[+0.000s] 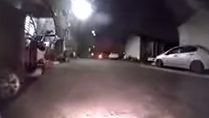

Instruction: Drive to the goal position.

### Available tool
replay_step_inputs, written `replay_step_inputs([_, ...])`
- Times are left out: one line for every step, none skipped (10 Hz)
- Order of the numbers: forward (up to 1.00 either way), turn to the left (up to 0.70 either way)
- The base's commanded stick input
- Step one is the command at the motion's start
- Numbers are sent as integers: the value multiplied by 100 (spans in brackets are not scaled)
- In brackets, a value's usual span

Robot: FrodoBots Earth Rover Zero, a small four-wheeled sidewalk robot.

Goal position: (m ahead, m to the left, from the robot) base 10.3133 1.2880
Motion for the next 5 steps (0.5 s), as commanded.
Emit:
replay_step_inputs([100, 0])
replay_step_inputs([100, 0])
replay_step_inputs([100, 0])
replay_step_inputs([100, 0])
replay_step_inputs([100, 0])
